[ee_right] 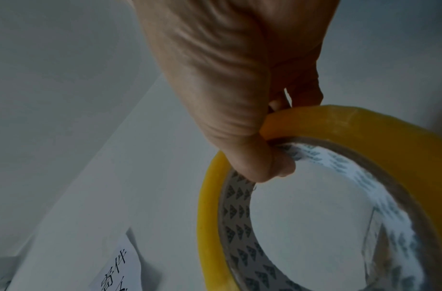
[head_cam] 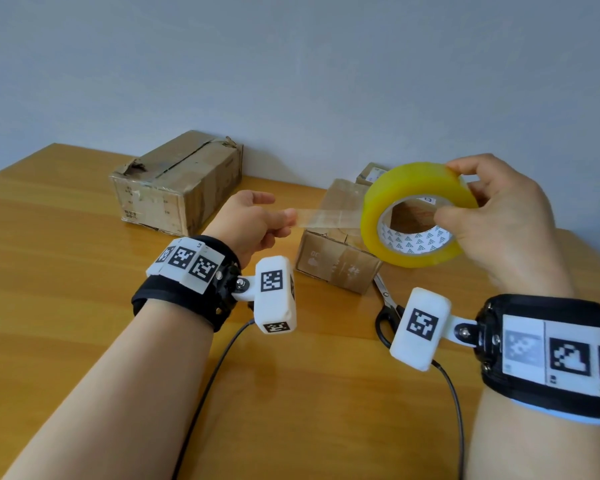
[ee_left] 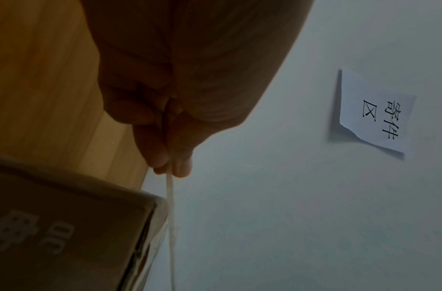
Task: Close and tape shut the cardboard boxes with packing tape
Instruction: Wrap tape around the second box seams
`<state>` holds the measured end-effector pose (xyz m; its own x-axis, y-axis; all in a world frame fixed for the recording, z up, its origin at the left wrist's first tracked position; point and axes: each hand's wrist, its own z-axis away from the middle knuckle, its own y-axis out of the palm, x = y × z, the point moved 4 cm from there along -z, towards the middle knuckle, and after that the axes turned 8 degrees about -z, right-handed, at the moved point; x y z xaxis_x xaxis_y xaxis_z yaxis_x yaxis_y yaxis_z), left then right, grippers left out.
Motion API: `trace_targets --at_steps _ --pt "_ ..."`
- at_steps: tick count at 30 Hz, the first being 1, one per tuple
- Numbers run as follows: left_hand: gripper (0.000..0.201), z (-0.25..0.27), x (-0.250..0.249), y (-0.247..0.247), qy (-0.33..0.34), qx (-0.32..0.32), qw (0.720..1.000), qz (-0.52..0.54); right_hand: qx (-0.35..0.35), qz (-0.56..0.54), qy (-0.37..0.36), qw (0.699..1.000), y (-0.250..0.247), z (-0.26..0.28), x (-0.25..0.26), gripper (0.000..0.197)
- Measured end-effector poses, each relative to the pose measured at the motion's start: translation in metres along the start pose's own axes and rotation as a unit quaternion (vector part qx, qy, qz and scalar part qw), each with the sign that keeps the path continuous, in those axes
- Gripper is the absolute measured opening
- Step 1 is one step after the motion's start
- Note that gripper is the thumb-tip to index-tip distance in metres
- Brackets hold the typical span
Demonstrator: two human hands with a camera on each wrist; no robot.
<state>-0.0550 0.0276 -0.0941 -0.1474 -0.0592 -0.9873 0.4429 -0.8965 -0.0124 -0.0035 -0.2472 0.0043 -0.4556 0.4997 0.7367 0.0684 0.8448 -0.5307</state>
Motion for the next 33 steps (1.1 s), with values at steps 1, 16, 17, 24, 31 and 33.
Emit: trace_targets --at_steps 1,16,17,24,31,33 --pt "0.049 0.000 0.000 0.000 0.000 0.000 1.000 0.000 0.004 0.002 0.000 1.000 0.000 0.000 0.000 0.053" --pt "0.046 -0.003 0.008 0.006 0.001 -0.005 1.000 -0.004 0.016 0.009 0.008 1.000 -0.002 -0.001 -0.003 0.050" --pt "0.046 -0.004 0.009 0.007 -0.002 -0.003 1.000 -0.004 0.016 0.008 0.011 1.000 -0.002 -0.001 -0.003 0.050" --pt "0.039 -0.004 0.021 0.016 -0.026 0.004 1.000 -0.005 0.040 -0.029 0.035 0.998 0.002 -0.003 -0.008 0.054" --pt "0.029 -0.002 0.018 0.018 0.003 0.015 0.999 -0.043 0.031 -0.055 0.063 0.996 0.005 -0.008 -0.019 0.052" --pt "0.027 -0.002 0.018 0.020 0.014 0.017 0.997 -0.070 0.035 -0.052 0.062 0.996 0.006 -0.009 -0.020 0.052"
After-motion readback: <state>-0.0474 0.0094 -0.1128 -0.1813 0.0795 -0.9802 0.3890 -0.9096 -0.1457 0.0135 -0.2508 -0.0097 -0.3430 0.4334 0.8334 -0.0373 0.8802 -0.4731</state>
